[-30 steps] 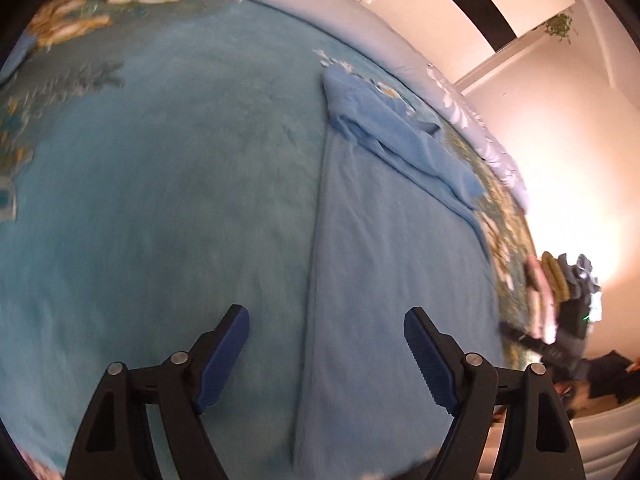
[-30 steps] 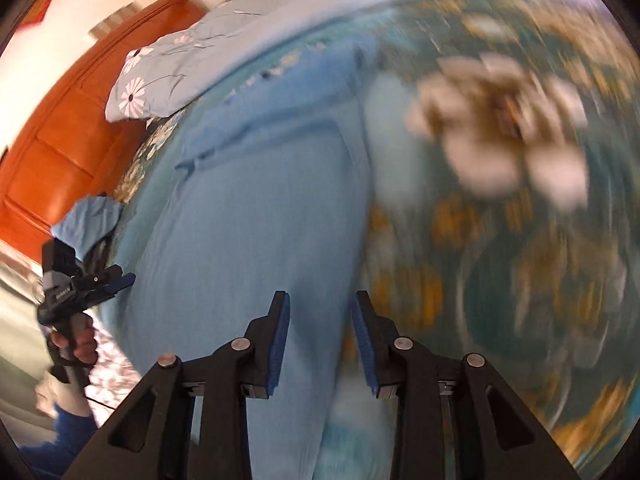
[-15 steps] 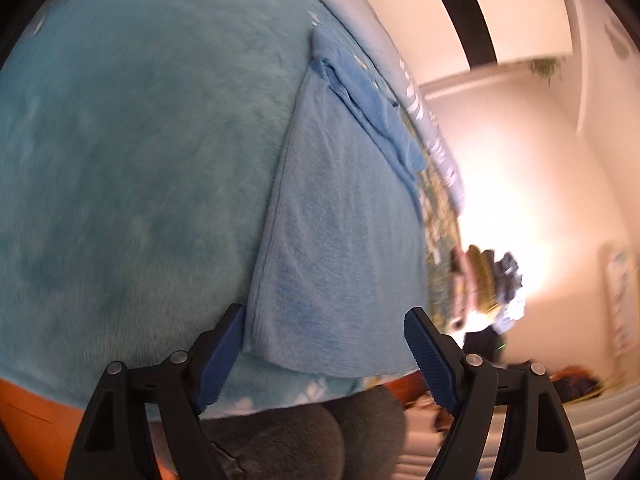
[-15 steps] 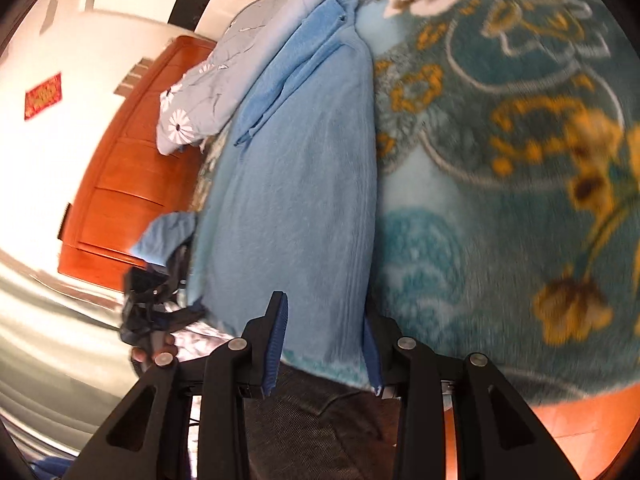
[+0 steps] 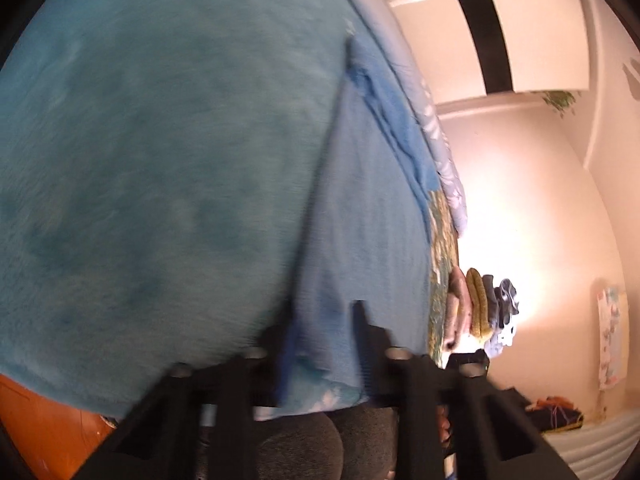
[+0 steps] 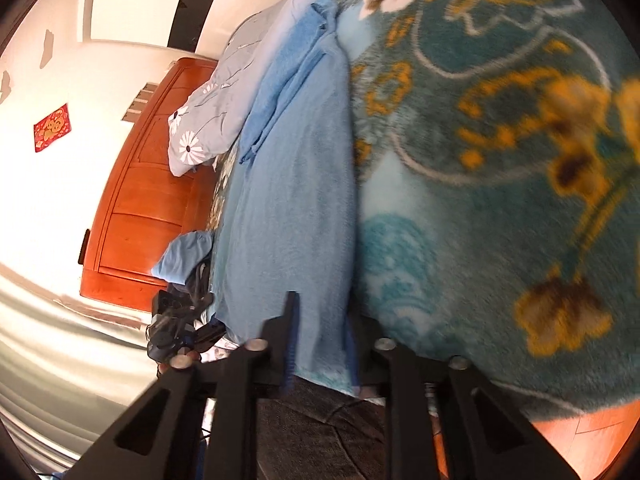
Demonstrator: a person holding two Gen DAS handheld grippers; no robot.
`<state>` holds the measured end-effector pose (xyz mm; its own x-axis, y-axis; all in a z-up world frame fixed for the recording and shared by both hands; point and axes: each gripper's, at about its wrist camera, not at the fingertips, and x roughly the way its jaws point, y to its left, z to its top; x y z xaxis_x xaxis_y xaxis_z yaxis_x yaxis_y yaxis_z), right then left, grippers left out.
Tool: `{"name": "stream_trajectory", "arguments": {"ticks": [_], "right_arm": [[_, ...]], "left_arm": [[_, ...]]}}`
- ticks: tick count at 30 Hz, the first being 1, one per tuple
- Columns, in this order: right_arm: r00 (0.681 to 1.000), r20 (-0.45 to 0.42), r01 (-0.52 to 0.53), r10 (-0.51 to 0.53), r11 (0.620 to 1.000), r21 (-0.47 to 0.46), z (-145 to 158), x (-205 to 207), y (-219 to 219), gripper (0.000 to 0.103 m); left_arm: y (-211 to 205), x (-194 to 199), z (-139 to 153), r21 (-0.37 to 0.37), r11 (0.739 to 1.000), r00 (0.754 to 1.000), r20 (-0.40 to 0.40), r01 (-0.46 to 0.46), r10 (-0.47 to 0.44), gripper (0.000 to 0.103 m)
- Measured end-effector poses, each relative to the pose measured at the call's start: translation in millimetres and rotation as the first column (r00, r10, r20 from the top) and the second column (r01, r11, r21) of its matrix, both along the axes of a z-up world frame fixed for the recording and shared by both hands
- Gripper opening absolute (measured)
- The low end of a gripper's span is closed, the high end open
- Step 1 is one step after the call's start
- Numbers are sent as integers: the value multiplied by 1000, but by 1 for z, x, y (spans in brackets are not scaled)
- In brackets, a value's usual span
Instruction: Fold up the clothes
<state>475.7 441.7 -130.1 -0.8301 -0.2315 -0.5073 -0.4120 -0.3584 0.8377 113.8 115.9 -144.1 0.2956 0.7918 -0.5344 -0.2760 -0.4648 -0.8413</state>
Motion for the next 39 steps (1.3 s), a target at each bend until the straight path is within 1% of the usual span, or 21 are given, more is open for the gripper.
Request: {"name": "stream_trajectory", "arguments": {"ticks": [1, 4, 7, 8, 11, 14, 17, 21, 23, 26, 29, 32, 36, 39], "right_arm": [[1000, 2, 5, -5, 1000, -2, -2, 3, 0, 6], [1000, -21, 7, -7, 1000, -19, -2, 5, 3, 7], [998, -60, -7, 6, 1000, -19, 5, 3, 7, 7], [996, -94, -4, 2, 1000, -24, 10, 2, 10, 7], [980, -197, 15, -20, 1000, -28, 29, 0, 25, 7], [965, -258, 37, -40, 999, -15, 46, -10, 44, 7], [956, -288, 55, -51, 998, 9, 61, -29, 65, 7], [948, -309, 91, -76, 995, 36, 82, -56, 98, 7], [951, -291, 120, -102, 992, 46, 91, -73, 120, 7], [963, -235, 147, -129, 987, 62, 99, -104, 151, 7], [971, -181, 172, -157, 982, 73, 100, -135, 180, 7], [975, -124, 195, -186, 978, 68, 94, -162, 209, 7], [978, -34, 209, -207, 974, 91, 86, -196, 237, 7], [978, 32, 203, -207, 973, 107, 74, -211, 253, 7]], "left_arm": [[-1, 0, -3, 0, 1000, 1000, 6, -8, 8, 8], [-3, -1, -9, 45, 999, 999, 43, -27, 26, 7], [-7, -6, -9, 122, 991, 993, 111, -55, 41, 7], [-7, -9, -7, 148, 987, 991, 125, -62, 43, 7], [0, -19, 8, 223, 973, 991, 126, -65, 37, 8], [20, -35, 31, 282, 958, 994, 105, -58, 29, 8], [51, -54, 55, 305, 951, 997, 76, -55, 34, 8], [98, -86, 83, 294, 954, 998, 36, -51, 42, 7], [122, -105, 92, 276, 959, 998, 29, -60, 54, 7], [155, -135, 95, 224, 971, 997, 19, -79, 77, 7], [191, -161, 91, 188, 975, 993, 46, -118, 111, 7], [214, -182, 74, 165, 972, 984, 101, -165, 149, 8], [238, -205, 49, 103, 976, 977, 114, -194, 182, 8], [253, -218, 29, 61, 974, 969, 131, -219, 210, 8]]}}
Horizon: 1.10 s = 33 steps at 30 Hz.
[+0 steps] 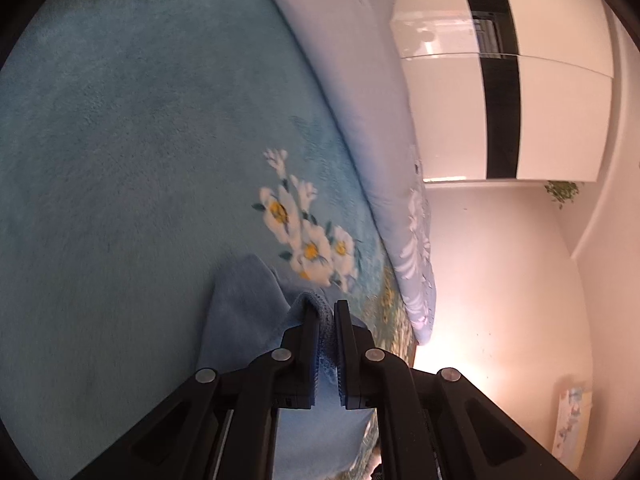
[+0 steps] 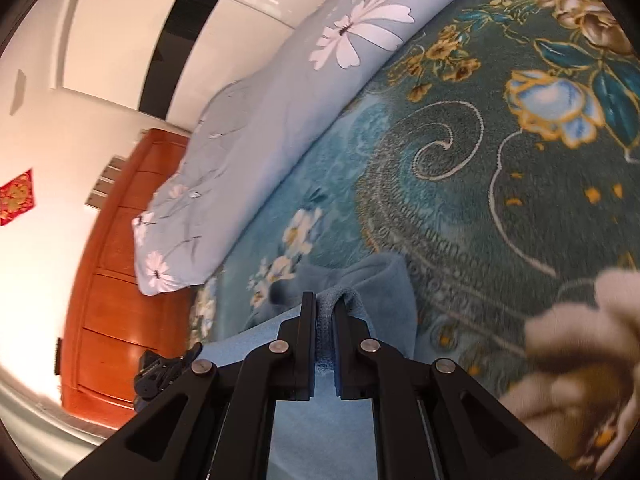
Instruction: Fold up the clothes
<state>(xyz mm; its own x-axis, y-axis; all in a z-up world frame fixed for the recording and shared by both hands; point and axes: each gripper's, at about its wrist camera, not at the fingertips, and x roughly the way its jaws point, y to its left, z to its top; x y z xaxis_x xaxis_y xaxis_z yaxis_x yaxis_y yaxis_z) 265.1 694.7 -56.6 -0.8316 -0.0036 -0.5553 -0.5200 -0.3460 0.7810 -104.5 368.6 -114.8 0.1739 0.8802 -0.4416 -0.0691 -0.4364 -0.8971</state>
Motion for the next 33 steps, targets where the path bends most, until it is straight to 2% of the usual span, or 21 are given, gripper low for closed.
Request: {"name": "stream_trajectory", "arguments": {"ticks": [4, 6, 8, 9, 10, 11, 12, 13, 17, 19, 23, 27, 30, 33], "right_arm": [[998, 61, 11, -8, 999, -47, -23, -14, 12, 8], [998, 64, 12, -8, 998, -54, -27, -14, 14, 9], [998, 59, 10, -7, 999, -52, -27, -12, 14, 9], [999, 47, 6, -4, 999, -44, -23, -11, 14, 9], [999, 35, 6, -4, 999, -31, -19, -10, 13, 15], [1000, 22, 17, -16, 1000, -10, -13, -7, 12, 24], [999, 9, 30, -30, 999, 15, -6, -3, 11, 50], [999, -2, 48, -48, 998, 46, 1, 1, 10, 61], [998, 1, 56, -56, 995, 88, 15, 18, 4, 61], [999, 18, 33, -35, 996, 86, 14, 29, -5, 61], [996, 87, -38, 30, 996, 85, 0, 57, -35, 61], [989, 122, -87, 80, 995, 52, -18, 82, -64, 61], [987, 123, -111, 107, 994, 25, -30, 89, -82, 61], [988, 106, -112, 111, 994, 4, -36, 79, -88, 61]], "left_arm": [[8, -7, -22, -21, 999, 999, 37, -28, 29, 8], [9, -6, -24, 5, 1000, 999, 42, -30, 30, 11], [7, -8, -21, 75, 996, 998, 59, -39, 35, 31], [4, -9, -17, 121, 991, 996, 75, -51, 42, 59], [1, -10, -13, 162, 985, 995, 85, -65, 52, 78], [-4, -11, -7, 191, 979, 995, 79, -76, 62, 79], [-8, -12, -2, 216, 973, 995, 70, -85, 71, 79], [-12, -12, 5, 212, 974, 996, 45, -80, 72, 80], [-30, 0, 26, 123, 992, 996, -88, -6, 17, 80], [-39, 15, 31, 38, 998, 986, -164, 49, -43, 80], [-59, 48, 21, -140, 980, 954, -247, 140, -171, 80], [-79, 69, 1, -217, 957, 953, -188, 193, -235, 80], [-83, 78, -10, -230, 952, 953, -177, 204, -247, 80], [-82, 84, -14, -204, 959, 965, -131, 196, -225, 81]]}}
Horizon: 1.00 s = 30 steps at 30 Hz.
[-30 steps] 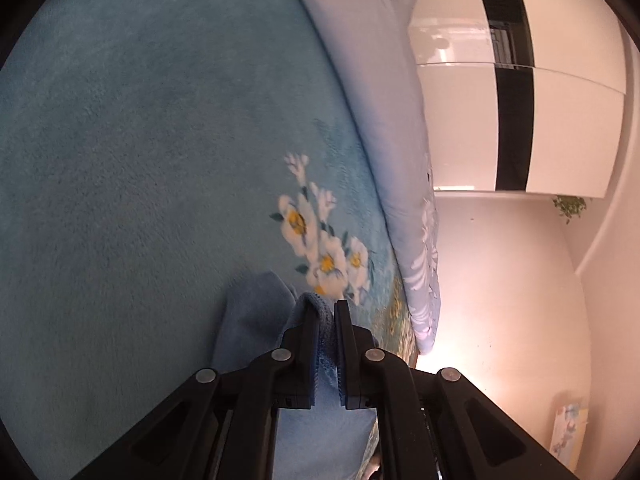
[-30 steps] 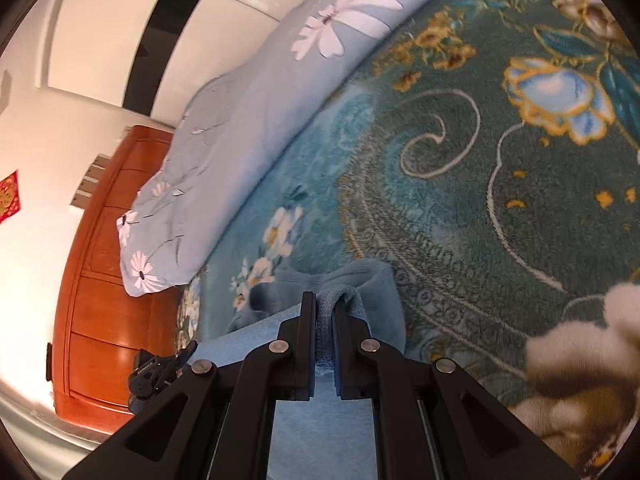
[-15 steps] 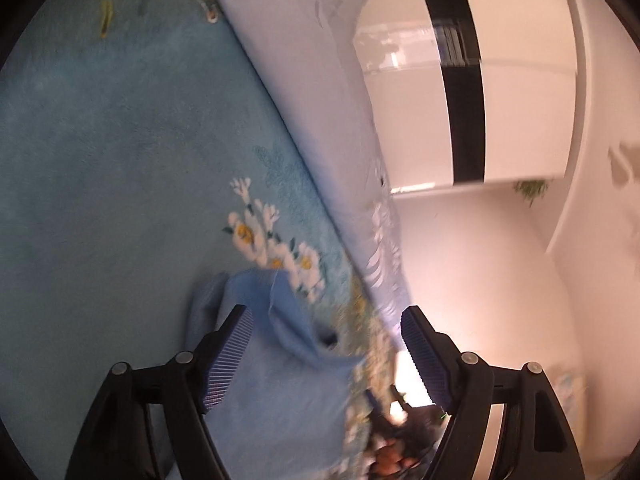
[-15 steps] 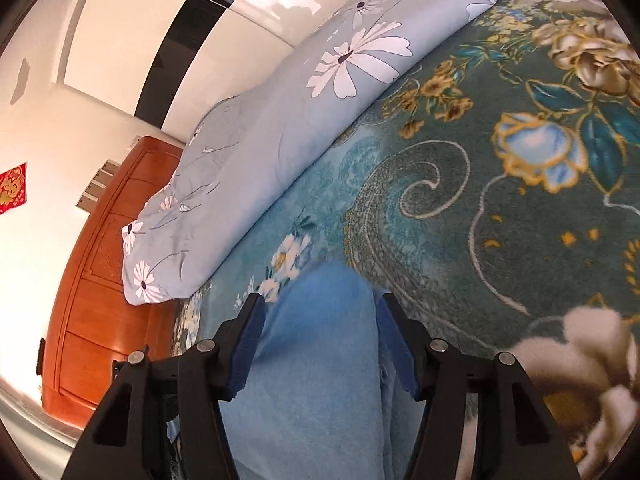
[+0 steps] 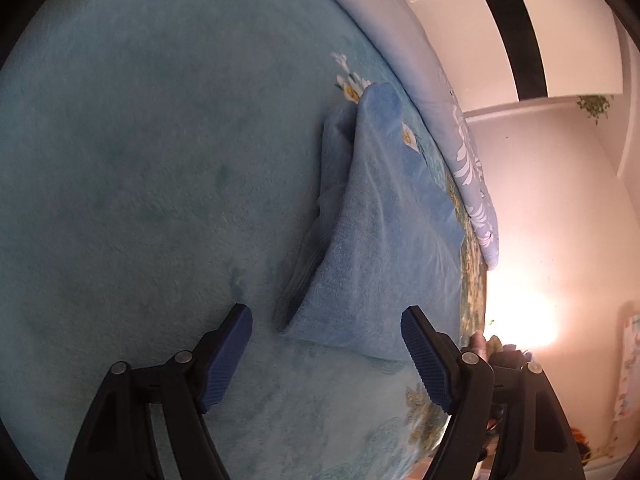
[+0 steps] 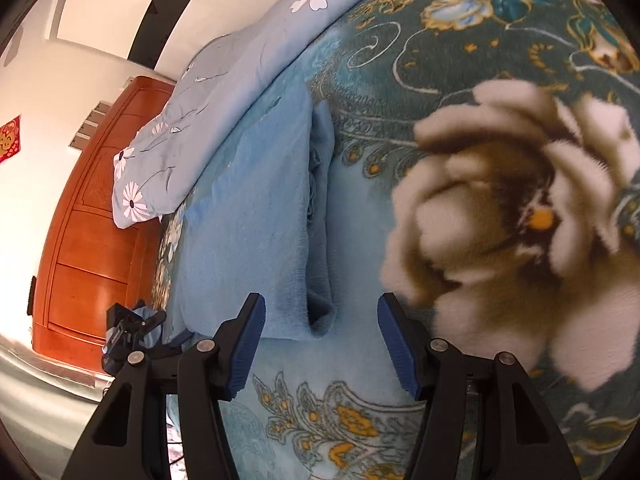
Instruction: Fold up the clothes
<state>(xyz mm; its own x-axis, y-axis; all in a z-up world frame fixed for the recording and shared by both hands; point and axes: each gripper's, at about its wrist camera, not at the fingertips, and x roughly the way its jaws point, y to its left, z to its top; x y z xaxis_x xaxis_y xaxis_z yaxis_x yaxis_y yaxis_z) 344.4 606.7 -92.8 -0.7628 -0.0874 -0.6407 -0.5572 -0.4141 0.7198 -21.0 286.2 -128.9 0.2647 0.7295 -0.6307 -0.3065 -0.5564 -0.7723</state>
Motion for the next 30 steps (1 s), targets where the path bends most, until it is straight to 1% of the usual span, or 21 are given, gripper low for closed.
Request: {"name": "stream_trajectory", "arguments": {"ticks": [1, 3, 4, 5, 7, 9, 11, 12, 13, 14, 15, 16, 17, 18, 19, 21, 25, 27, 30], "right_arm": [[1000, -8, 0, 0, 1000, -5, -1, -4, -1, 61], [999, -38, -13, 11, 999, -34, -4, -15, -2, 61], [999, -46, -21, 18, 998, -52, -8, -22, -3, 61], [998, -51, -25, 22, 998, -61, -11, -28, -5, 61], [999, -52, -16, 14, 999, -40, -11, -34, -7, 62], [997, -74, -13, 10, 999, -48, -10, -34, -8, 62], [995, -97, -14, 8, 998, -60, -11, -31, -10, 59], [994, -105, -14, 8, 998, -63, -10, -28, -12, 54], [994, -107, -7, 0, 998, -66, -11, -25, -12, 44], [995, -102, 8, -15, 997, -72, -13, -22, -11, 39], [995, -99, 23, -32, 996, -87, -15, -18, -10, 31], [994, -101, 39, -51, 993, -112, -19, -15, -8, 25], [992, -103, 54, -69, 989, -137, -23, -13, -6, 22], [991, -104, 67, -84, 985, -157, -26, -10, -5, 19], [990, -105, 75, -94, 983, -166, -28, -9, -5, 17], [989, -105, 88, -105, 983, -160, -26, -7, -7, 15], [990, -107, 82, -96, 989, -125, -16, -6, -18, 12], [989, -117, 73, -88, 989, -125, -12, -1, -24, 12], [993, -101, 51, -62, 992, -111, -8, 10, -38, 12]], "left_arm": [[1, 0, 1, 12, 1000, 1000, 2, -7, 7, 84], [7, 2, 1, 37, 999, 1000, 15, 0, -1, 84], [15, 5, 0, 32, 999, 1000, 17, 11, -11, 85], [18, 7, 1, 24, 1000, 1000, 4, 11, -11, 85], [23, 9, 4, 11, 1000, 1000, -21, 9, -9, 86], [24, 12, 6, 19, 1000, 1000, -29, 0, 0, 85], [27, 16, 6, 24, 1000, 999, -39, 6, -5, 85], [27, 18, 7, 25, 1000, 999, -43, 7, -6, 80], [25, 18, 5, 20, 1000, 999, -36, -3, 3, 70], [23, 19, 3, 15, 1000, 1000, -29, -12, 13, 64], [20, 19, 1, 10, 1000, 1000, -21, -22, 22, 50], [17, 19, 0, 4, 999, 999, -13, -33, 33, 39], [12, 17, -4, 1, 999, 999, 4, -52, 52, 34], [9, 16, -8, 7, 998, 997, 24, -68, 68, 25], [6, 16, -13, 13, 996, 995, 44, -85, 85, 21], [-1, 16, -18, 29, 993, 990, 82, -115, 113, 17], [-11, 29, -7, 34, 991, 991, 33, -129, 128, 14], [-18, 38, 0, 49, 990, 991, 27, -131, 130, 14], [-27, 55, 5, 68, 991, 993, 34, -113, 111, 14]]}}
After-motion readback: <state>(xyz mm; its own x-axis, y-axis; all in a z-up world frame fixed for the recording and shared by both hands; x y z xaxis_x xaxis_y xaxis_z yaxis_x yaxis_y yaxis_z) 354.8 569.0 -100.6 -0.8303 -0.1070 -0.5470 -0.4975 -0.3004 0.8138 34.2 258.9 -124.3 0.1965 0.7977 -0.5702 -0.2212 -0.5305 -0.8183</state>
